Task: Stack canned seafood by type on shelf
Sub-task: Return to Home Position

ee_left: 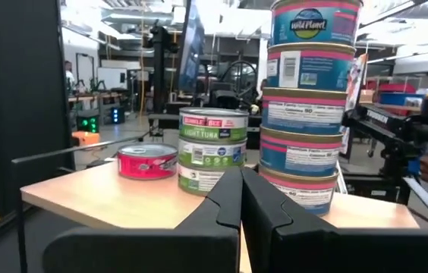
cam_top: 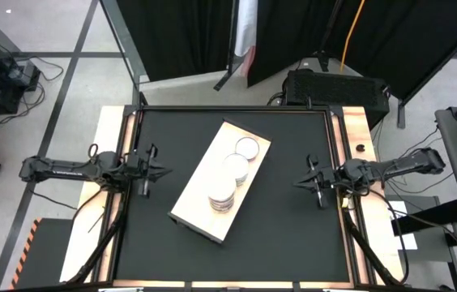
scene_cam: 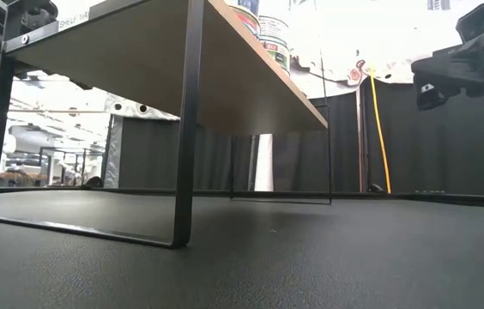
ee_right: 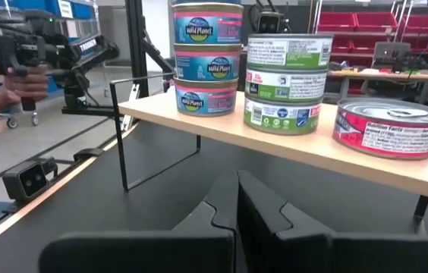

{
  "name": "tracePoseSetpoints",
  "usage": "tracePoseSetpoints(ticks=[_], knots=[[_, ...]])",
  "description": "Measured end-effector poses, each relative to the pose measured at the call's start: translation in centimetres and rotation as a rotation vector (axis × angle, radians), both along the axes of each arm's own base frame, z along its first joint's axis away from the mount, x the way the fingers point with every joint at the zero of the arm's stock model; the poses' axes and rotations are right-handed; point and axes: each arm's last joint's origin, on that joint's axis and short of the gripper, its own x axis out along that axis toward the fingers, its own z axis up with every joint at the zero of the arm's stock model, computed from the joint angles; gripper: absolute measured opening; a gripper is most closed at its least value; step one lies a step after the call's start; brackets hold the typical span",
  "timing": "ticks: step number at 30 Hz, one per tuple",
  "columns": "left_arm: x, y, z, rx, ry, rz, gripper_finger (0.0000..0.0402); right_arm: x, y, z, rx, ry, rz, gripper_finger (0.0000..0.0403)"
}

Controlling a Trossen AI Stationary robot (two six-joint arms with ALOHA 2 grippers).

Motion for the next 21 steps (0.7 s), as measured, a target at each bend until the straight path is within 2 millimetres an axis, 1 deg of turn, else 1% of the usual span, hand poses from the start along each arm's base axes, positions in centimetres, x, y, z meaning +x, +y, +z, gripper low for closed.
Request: tracePoseSetpoints(ticks=[5, 10, 13, 17, 21], knots=[[-0.2, -0.2, -0.3, -0.006, 0.028, 0.005, 0.0001, -0.6, -0.1, 0.1, -0.022, -0.025, -0.001, 0.0000], [-0.4, -0.6, -0.4, 0.002, 0.033, -0.043, 0.0001, -1.2, -0.3, 0.6, -0.031, -0.085, -0.008, 0.0000], [-0.6, -0.7, -0.5, 0.002, 0.047, -0.054, 0.0001, -1.6, -0.6, 0.9, -0.032, -0.080, -0.036, 0.0000], [-0.9, -0.7, -0.4, 0.013, 0.024, -0.034, 0.0001, -2.2, -1.0, 2.3, -0.017, -0.039, -0.061, 0.0000], [-1.2, -0.5, -0.2, 0.026, -0.005, 0.019, 0.0001, -2.7, -1.1, 3.9, -0.012, -0.055, -0.062, 0.0000]])
